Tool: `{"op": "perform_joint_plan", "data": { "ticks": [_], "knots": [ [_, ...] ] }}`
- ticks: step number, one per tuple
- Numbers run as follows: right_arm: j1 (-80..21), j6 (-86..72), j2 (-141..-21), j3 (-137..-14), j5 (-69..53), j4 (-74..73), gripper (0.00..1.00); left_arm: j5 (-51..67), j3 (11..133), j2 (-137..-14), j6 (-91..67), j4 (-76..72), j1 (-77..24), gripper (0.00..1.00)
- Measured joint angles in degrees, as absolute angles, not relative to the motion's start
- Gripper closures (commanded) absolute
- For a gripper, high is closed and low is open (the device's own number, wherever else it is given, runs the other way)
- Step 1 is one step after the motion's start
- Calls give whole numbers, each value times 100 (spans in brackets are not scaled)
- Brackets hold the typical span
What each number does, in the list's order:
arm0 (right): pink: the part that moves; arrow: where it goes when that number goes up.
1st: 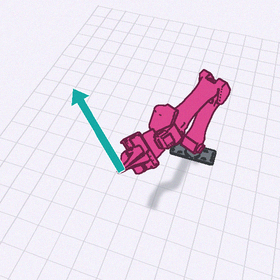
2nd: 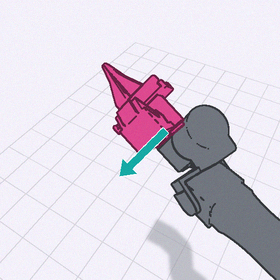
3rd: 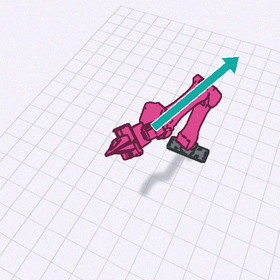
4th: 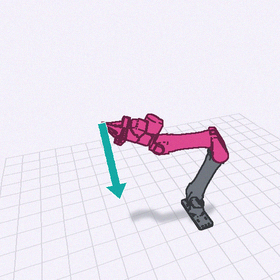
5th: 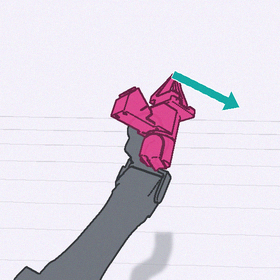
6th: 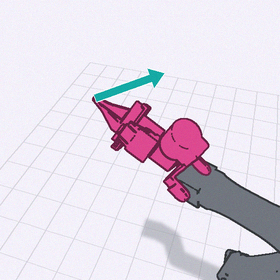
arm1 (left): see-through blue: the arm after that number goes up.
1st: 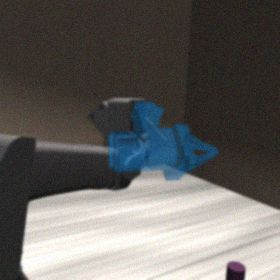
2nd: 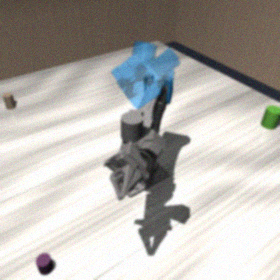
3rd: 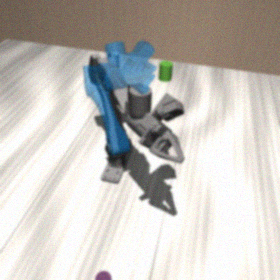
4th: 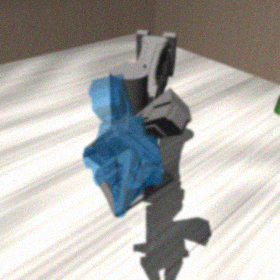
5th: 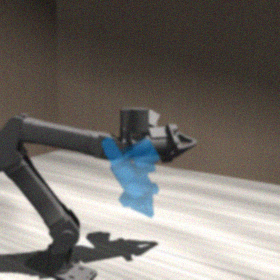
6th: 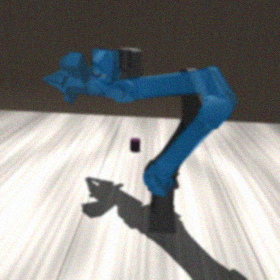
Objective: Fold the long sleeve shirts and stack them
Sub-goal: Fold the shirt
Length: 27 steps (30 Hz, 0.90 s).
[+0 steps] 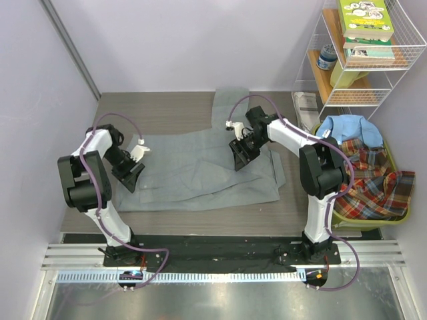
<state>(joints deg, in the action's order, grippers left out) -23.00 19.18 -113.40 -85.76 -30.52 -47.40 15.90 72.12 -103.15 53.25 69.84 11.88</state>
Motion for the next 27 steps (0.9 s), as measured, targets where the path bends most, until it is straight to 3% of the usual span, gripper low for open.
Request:
{"op": "perform_joint_plan", "data": {
  "ticks": [27],
  "knots": [
    [-2314,1785,-11688,-8820,-3363,-4720,41,1406,7188,-10783,5446,6838,1046,46]
  ]
}}
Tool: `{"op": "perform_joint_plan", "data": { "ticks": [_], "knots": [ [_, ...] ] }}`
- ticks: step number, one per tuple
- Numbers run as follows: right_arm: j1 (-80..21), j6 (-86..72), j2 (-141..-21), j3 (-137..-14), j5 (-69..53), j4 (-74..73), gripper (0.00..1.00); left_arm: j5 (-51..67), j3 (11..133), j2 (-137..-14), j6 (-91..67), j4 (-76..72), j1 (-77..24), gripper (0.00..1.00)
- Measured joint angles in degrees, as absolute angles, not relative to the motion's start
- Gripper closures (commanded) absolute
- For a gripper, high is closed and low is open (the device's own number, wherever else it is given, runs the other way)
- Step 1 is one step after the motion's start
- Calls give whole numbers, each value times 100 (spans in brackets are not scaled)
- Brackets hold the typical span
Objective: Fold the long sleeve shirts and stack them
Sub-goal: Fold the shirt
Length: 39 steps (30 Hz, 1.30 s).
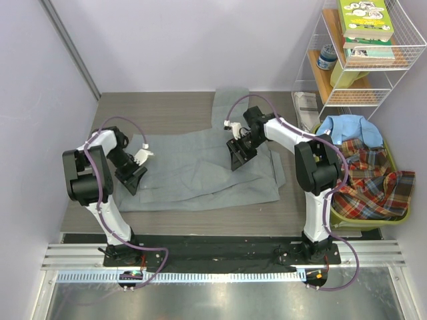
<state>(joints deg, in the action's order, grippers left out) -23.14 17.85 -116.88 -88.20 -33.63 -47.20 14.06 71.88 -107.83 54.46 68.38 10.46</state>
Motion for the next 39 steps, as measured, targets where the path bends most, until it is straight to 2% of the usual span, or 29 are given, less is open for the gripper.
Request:
{"op": "perform_joint_plan", "data": {
  "ticks": [7,12,13,15,16,26,39],
  "knots": [
    [-2318,1787,-11754,-8860,-3365,-4737,41,1326,7015,-10820,5433,6753,980,51],
    [-2318,1787,-11754,-8862,-3363,-4744,41,1323,7015,-10822,5404,6731,947,74],
    [-2318,1787,-11754,-8860,-3363,-4744,41,1334,7015,-10822,5402,6737,941,82],
    [-2318,1787,-11754,-8860,-3363,-4744,41,1378,7026,-10822,5389,6755,926,90],
    [-2318,1787,-11754,-8862,-3363,-4746,41,1402,7043,-10822,5389,6770,919,99],
    [-2318,1796,-11754,-8860,-3328,-4753,42,1505,7400,-10750,5135,6748,895,100],
    [-2318,1789,-11760,-8879,-3310,-4772,41,1341,7258,-10831,4810,6119,862,100]
  ]
}}
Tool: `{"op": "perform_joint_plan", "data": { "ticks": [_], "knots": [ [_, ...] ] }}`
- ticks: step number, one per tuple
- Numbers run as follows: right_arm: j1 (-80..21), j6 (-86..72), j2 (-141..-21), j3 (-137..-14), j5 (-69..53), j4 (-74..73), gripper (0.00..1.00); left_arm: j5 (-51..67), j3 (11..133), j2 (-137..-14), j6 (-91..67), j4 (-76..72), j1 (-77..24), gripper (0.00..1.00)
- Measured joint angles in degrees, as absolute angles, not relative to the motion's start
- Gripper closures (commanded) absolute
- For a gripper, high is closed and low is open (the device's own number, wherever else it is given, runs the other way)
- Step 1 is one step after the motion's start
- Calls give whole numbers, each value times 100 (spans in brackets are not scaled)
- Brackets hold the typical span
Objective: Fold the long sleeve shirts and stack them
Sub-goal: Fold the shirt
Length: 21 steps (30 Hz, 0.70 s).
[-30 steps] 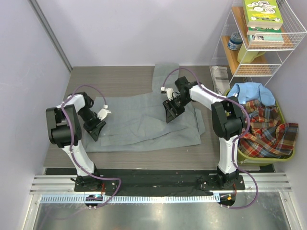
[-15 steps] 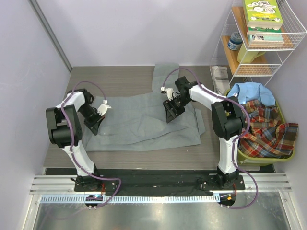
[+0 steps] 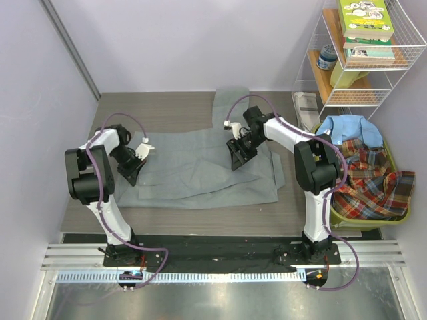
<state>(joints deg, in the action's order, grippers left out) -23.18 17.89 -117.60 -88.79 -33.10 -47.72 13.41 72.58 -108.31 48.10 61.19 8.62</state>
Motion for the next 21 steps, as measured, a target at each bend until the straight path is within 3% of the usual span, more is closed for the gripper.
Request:
{"op": "perform_joint_plan", "data": {
  "ticks": [8,16,21],
  "knots": [
    [-2324,1531,-12025,-9380,-3470,-4624,41,1341,7238,-10901,4753,6034,862,100],
    [-2569,1087,-12460,-9817,-3710,-4169,34,1350,7231,-10901,4692,5996,862,100],
    [-2880,967,-12853,-10204,-3723,-4007,37,1354,7231,-10901,4687,5990,862,100]
  ]
}}
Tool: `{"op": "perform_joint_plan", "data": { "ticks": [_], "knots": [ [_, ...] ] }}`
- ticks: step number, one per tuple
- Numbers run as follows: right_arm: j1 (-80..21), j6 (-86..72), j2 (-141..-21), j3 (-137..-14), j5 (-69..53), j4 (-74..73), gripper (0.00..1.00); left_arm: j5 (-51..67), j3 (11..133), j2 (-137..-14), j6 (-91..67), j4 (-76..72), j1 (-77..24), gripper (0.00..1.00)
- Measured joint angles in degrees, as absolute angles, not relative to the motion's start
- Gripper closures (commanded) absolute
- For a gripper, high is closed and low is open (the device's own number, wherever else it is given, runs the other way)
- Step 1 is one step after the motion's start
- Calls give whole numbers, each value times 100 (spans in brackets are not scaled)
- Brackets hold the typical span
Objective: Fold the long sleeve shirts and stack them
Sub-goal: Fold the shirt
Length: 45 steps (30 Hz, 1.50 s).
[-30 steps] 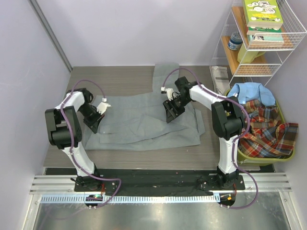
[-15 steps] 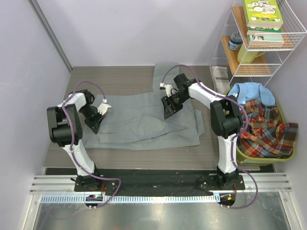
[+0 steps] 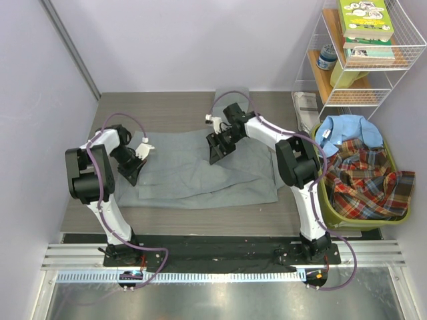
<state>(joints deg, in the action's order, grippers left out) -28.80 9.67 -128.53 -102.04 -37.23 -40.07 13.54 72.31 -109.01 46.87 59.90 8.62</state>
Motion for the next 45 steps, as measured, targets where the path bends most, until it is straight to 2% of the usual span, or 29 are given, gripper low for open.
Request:
{"op": "perform_joint_plan", "data": {
  "ticks": [3,4,5,6,8,31,35,36,38,39,40,41,42,43,45],
  "knots": [
    [-3006,978,-12971,-10256,-3691,-3994,51,1374,7231,-10901,4683,5988,862,100],
    [-3048,980,-12995,-10263,-3669,-3997,64,1378,7231,-10901,4678,5986,862,100],
    [-3076,1009,-13010,-10265,-3658,-3999,71,1391,7231,-10901,4672,5986,862,100],
    [-3105,1031,-13017,-10265,-3642,-4005,85,1406,7231,-10901,4668,5986,862,100],
    [-3127,1061,-13019,-10265,-3616,-4038,99,1417,7231,-10901,4665,5988,862,100],
    [-3100,1319,-12510,-10265,-3148,-4073,98,1645,7247,-10477,4370,5540,862,100],
    [-3100,1326,-12582,-10265,-2995,-4042,87,1551,7133,-10477,4128,5063,862,100],
    [-3100,1317,-12610,-10265,-2954,-4029,77,1514,7089,-10477,4058,4932,862,100],
    [-3100,1304,-12669,-10265,-2873,-4032,76,1435,7011,-10484,3922,4703,862,100],
    [-3098,1304,-12678,-10265,-2836,-4029,72,1398,6991,-10501,3872,4630,862,100],
    [-3092,1313,-12678,-10265,-2797,-4036,66,1372,6991,-10530,3793,4565,862,100],
    [-3085,1299,-12678,-10265,-2775,-4034,49,1352,6991,-10562,3752,4506,862,100],
    [-3068,1291,-12665,-10265,-2742,-4025,46,1345,6991,-10604,3693,4423,862,100],
    [-3061,1253,-12645,-10265,-2711,-4034,43,1332,6997,-10637,3623,4381,862,86],
    [-3035,1280,-12586,-10265,-2648,-4060,44,1328,7006,-10643,3500,4335,858,73]
  ]
}}
